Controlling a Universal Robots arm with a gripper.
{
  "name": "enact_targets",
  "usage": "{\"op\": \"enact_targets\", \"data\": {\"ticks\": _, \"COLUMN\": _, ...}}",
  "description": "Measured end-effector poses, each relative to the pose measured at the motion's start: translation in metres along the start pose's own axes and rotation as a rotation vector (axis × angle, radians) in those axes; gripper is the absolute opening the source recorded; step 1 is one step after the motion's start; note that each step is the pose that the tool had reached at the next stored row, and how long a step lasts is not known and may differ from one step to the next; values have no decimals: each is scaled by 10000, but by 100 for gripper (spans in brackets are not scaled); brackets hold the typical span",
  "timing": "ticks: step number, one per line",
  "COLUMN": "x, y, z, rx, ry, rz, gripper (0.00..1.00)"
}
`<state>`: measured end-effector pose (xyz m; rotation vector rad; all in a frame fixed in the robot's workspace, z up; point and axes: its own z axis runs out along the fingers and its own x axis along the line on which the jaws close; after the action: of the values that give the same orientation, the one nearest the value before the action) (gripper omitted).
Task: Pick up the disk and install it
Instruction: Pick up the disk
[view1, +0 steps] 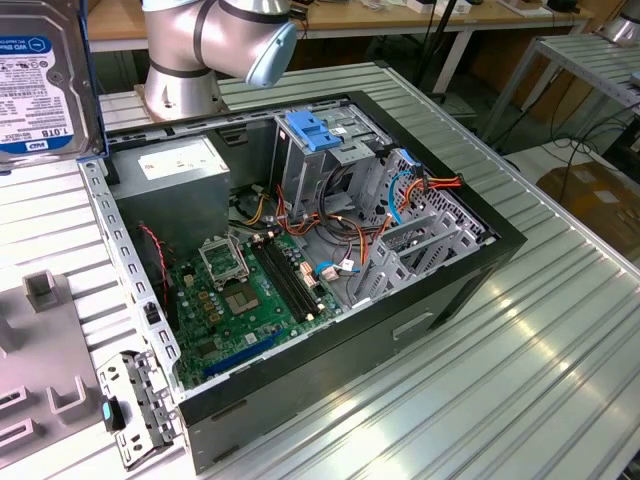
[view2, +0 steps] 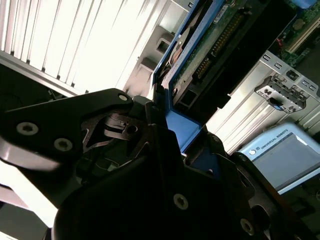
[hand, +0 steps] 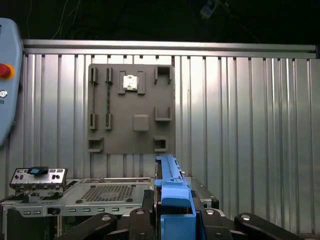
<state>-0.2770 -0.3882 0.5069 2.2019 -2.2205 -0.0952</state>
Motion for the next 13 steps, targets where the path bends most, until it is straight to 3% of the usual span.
{"op": "enact_targets", "data": {"ticks": 2, "x": 5, "y": -44, "z": -3, "rx": 0, "ry": 0, "rz": 1, "gripper": 37}}
{"op": "enact_targets", "data": {"ticks": 13, "x": 107, "y": -116, "z": -9, "rx": 0, "ry": 0, "rz": 0, "gripper": 37}}
